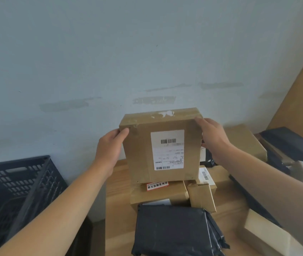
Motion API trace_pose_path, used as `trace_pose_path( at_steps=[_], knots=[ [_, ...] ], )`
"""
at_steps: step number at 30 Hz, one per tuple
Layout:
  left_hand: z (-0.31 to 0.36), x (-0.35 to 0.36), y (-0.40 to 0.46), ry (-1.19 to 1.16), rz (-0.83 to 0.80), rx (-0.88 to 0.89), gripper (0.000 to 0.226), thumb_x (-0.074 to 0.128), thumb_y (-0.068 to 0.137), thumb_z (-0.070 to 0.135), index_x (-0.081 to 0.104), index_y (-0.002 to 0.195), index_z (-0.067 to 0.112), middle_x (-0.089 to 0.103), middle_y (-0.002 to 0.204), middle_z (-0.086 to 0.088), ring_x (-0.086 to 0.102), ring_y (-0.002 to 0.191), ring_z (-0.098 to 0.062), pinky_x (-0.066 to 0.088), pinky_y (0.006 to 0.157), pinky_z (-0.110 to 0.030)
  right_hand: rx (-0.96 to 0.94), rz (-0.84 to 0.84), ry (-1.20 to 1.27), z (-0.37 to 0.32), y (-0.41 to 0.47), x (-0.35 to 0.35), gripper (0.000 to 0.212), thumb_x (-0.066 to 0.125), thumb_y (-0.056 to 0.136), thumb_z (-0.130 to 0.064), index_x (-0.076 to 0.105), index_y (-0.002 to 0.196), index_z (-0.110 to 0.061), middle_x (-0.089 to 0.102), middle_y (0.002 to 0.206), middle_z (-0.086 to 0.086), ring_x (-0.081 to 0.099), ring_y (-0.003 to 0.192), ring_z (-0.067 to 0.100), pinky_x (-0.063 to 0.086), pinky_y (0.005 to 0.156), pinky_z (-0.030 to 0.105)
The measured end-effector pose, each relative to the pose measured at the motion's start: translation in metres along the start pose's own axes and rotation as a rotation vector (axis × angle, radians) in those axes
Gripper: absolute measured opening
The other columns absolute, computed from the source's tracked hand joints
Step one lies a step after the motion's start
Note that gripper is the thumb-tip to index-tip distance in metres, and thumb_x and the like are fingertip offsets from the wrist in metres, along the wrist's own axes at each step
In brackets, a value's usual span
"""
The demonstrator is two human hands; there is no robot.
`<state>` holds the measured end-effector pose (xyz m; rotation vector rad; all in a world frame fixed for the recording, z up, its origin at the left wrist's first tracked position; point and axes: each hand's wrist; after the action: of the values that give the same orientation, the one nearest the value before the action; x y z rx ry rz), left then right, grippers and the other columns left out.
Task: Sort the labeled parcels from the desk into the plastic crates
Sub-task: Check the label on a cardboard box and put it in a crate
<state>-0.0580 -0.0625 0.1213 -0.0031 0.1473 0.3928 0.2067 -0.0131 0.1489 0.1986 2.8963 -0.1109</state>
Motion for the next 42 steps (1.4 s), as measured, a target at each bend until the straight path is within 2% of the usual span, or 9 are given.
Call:
trace_pose_path(
  at_steps=[3, 7, 10, 14, 21, 26, 31, 37, 42],
  knots=[
    [-0.015, -0.002, -0.003, 0.077, -0.023, 0.008, 0.013, 0.060, 0.103, 0.040, 0.070, 0.095, 0.035, 0.069, 0.100, 0.019, 0.061, 0.096, 0.004, 0.046, 0.086, -0.023, 0.037, -0.012, -0.046, 0.009, -0.004, 0.006, 0.038, 0.048, 0.100, -0.056, 0.062, 0.102, -0.021, 0.069, 0.117, 0.009, 0.063, 0.113, 0.031, 0.047, 0.106, 0.056],
    [-0.025, -0.009, -0.001, 0.158, -0.081, -0.038, 0.056, 0.064, 0.094, 0.058, 0.056, 0.141, 0.027, 0.068, 0.120, 0.005, 0.064, 0.116, -0.019, 0.050, 0.107, -0.045, 0.077, 0.056, -0.087, 0.022, -0.002, 0.000, 0.053, 0.049, 0.098, -0.061, 0.059, 0.123, -0.016, 0.064, 0.117, 0.007, 0.061, 0.106, 0.029, 0.049, 0.090, 0.045],
    [-0.023, -0.007, 0.003, 0.185, -0.166, -0.036, 0.060, 0.063, 0.094, 0.058, 0.050, 0.146, 0.032, 0.065, 0.121, 0.004, 0.063, 0.118, -0.020, 0.049, 0.109, -0.050, 0.087, 0.093, -0.104, 0.032, 0.001, -0.005, 0.048, 0.054, 0.097, -0.056, 0.059, 0.121, -0.014, 0.064, 0.111, 0.007, 0.056, 0.088, 0.026, 0.041, 0.067, 0.036],
    [-0.013, -0.002, 0.009, 0.233, -0.266, -0.026, 0.070, 0.065, 0.095, 0.053, 0.036, 0.155, 0.033, 0.054, 0.141, 0.003, 0.051, 0.133, -0.021, 0.044, 0.111, -0.045, 0.132, 0.106, -0.088, 0.037, 0.003, -0.010, 0.037, 0.056, 0.098, -0.047, 0.061, 0.115, -0.014, 0.064, 0.108, 0.008, 0.055, 0.085, 0.025, 0.040, 0.067, 0.034],
    [0.050, 0.026, 0.024, 1.041, -0.617, 0.438, 0.089, 0.073, 0.085, 0.062, 0.031, 0.159, 0.037, 0.012, 0.172, 0.003, 0.005, 0.159, -0.019, 0.010, 0.127, -0.045, 0.170, 0.117, -0.038, 0.040, -0.003, -0.013, 0.037, 0.058, 0.100, -0.044, 0.062, 0.123, -0.014, 0.063, 0.100, 0.006, 0.049, 0.074, 0.018, 0.036, 0.062, 0.032],
    [0.080, 0.075, 0.044, 1.191, -0.846, 0.341, 0.100, 0.080, 0.082, 0.052, 0.022, 0.162, 0.034, 0.033, 0.163, -0.001, 0.039, 0.145, -0.027, 0.038, 0.116, -0.044, 0.173, 0.137, -0.038, 0.037, -0.006, -0.009, 0.036, 0.056, 0.100, -0.041, 0.064, 0.109, -0.007, 0.054, 0.086, 0.007, 0.040, 0.062, 0.017, 0.031, 0.056, 0.031],
    [0.093, 0.092, 0.045, 1.226, -0.873, 0.351, 0.094, 0.086, 0.079, 0.045, 0.035, 0.156, 0.028, 0.053, 0.131, 0.002, 0.058, 0.093, -0.016, 0.049, 0.072, -0.030, 0.172, 0.142, -0.068, 0.038, -0.006, -0.009, 0.039, 0.054, 0.101, -0.045, 0.061, 0.107, -0.008, 0.058, 0.091, 0.008, 0.049, 0.076, 0.022, 0.036, 0.062, 0.034],
    [0.097, 0.096, 0.041, 1.293, -0.846, 0.341, 0.098, 0.088, 0.077, 0.044, 0.033, 0.157, 0.028, 0.049, 0.148, -0.002, 0.054, 0.103, -0.021, 0.047, 0.078, -0.030, 0.180, 0.111, -0.045, 0.039, -0.006, -0.009, 0.033, 0.054, 0.102, -0.044, 0.062, 0.106, -0.013, 0.060, 0.096, 0.007, 0.052, 0.083, 0.024, 0.040, 0.074, 0.038],
    [0.108, 0.095, 0.040, 1.352, -0.821, 0.345, 0.113, 0.091, 0.075, 0.043, 0.022, 0.163, 0.028, 0.036, 0.163, -0.002, 0.045, 0.142, -0.027, 0.044, 0.099, -0.033, 0.227, 0.054, -0.002, 0.022, -0.001, -0.012, 0.028, 0.058, 0.100, -0.042, 0.065, 0.114, -0.018, 0.068, 0.121, 0.011, 0.063, 0.114, 0.033, 0.049, 0.101, 0.048]
  ],
)
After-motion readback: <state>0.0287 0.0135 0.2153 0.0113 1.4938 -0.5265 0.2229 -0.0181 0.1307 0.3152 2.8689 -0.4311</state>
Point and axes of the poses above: each hand's wrist, its own y-axis towards the middle knuckle, its own x-axis out of the palm, z = x × y
